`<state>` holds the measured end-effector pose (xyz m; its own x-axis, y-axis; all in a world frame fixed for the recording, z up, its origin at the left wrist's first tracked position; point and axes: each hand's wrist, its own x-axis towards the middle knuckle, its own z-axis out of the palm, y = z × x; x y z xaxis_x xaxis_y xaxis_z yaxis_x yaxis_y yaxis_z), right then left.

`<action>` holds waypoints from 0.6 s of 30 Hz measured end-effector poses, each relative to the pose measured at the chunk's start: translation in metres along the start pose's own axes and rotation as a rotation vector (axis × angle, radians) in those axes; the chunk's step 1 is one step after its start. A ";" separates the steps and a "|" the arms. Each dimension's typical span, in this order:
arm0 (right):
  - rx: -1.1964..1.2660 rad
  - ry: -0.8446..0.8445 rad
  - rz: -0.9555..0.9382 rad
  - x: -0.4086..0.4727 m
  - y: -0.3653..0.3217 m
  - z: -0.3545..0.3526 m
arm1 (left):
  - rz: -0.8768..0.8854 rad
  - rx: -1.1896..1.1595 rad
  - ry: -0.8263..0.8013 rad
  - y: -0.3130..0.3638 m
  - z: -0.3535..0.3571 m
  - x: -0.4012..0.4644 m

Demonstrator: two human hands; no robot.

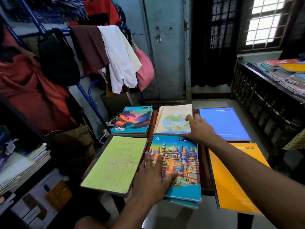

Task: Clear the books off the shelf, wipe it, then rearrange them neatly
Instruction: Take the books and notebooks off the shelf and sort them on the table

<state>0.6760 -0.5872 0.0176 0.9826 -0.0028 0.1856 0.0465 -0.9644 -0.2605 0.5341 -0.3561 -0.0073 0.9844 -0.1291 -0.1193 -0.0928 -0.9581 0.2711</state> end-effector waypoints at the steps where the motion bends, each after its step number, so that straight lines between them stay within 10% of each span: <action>1: 0.015 -0.034 -0.016 0.008 0.002 0.000 | -0.004 0.000 0.000 0.001 -0.001 -0.001; 13: -0.031 -0.124 -0.073 0.013 0.016 -0.003 | -0.013 -0.047 -0.019 0.008 -0.002 -0.001; 18: 0.014 0.065 -0.253 -0.024 -0.051 -0.025 | 0.032 -0.450 0.135 -0.013 -0.029 0.001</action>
<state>0.6453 -0.5444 0.0503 0.9257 0.2207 0.3072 0.2924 -0.9327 -0.2110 0.5404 -0.3363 0.0169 0.9955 -0.0941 0.0134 -0.0793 -0.7442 0.6633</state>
